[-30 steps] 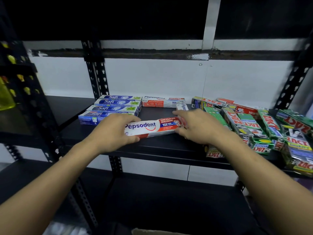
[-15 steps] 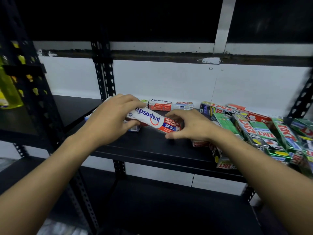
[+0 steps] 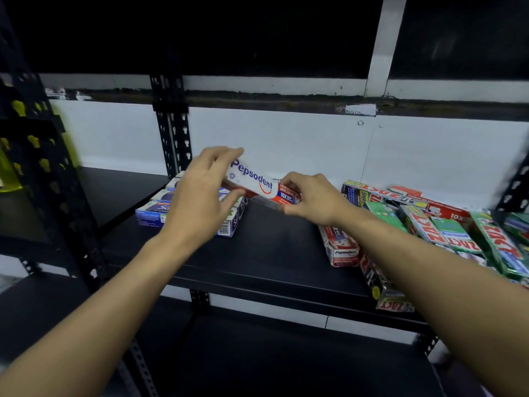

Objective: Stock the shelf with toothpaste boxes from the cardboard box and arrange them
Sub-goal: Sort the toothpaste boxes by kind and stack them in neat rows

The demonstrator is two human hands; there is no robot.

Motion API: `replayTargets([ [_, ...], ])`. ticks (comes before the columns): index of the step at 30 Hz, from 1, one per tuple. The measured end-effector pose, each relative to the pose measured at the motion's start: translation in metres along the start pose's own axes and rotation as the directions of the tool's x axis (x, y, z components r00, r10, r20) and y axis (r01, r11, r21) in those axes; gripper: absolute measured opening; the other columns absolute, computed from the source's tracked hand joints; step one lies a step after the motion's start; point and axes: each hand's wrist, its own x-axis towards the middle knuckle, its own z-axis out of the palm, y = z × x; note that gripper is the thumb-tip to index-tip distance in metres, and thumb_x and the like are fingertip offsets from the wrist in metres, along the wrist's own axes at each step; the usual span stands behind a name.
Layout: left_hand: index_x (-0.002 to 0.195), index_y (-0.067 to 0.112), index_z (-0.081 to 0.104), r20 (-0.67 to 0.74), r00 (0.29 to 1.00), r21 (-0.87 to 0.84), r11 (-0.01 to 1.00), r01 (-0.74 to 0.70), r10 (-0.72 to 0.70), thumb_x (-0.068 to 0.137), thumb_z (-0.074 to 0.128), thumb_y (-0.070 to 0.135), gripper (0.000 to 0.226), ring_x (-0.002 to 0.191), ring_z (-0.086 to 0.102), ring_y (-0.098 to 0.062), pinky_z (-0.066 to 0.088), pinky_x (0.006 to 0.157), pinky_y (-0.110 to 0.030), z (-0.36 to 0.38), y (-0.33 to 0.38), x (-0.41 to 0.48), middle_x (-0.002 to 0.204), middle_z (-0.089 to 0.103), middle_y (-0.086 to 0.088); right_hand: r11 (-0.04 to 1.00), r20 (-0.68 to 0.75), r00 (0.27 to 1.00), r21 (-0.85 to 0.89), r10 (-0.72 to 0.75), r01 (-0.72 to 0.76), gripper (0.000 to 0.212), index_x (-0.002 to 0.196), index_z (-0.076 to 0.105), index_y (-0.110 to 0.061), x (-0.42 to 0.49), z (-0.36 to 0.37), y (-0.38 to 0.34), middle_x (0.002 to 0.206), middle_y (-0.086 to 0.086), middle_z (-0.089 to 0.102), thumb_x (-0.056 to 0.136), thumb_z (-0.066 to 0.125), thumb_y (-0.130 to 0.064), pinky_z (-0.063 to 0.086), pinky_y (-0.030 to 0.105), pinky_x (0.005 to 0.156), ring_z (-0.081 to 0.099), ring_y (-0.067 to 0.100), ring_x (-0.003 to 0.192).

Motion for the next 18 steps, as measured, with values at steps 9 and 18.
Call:
replayTargets([
  [9,0.128,0.016,0.064,0.098,0.989,-0.025,0.993,0.114,-0.111,0.073,0.085,0.032,0.061,0.102,0.055,-0.017,0.051,0.089,-0.036,0.008,-0.005,-0.005,0.116,0.054,0.000,0.850,0.202,0.848,-0.326,0.490,-0.414,0.079,0.144,0.033,-0.013,-0.013,-0.015,0.033,0.129,0.010,0.058,0.083,0.066,-0.050,0.049,0.033,0.083,0.059,0.028,0.105],
  [18,0.123,0.022,0.065,0.124,0.983,-0.031,0.990,0.141,-0.136,0.072,0.084,0.040,0.057,0.103,0.054,-0.013,0.046,0.087,-0.027,0.002,0.010,-0.006,0.118,0.056,0.002,0.908,-0.046,0.907,0.035,0.418,-0.417,0.062,0.144,0.043,-0.015,-0.026,-0.021,0.023,0.127,0.012,0.059,0.088,0.063,-0.034,0.052,0.036,0.087,0.061,0.027,0.101],
])
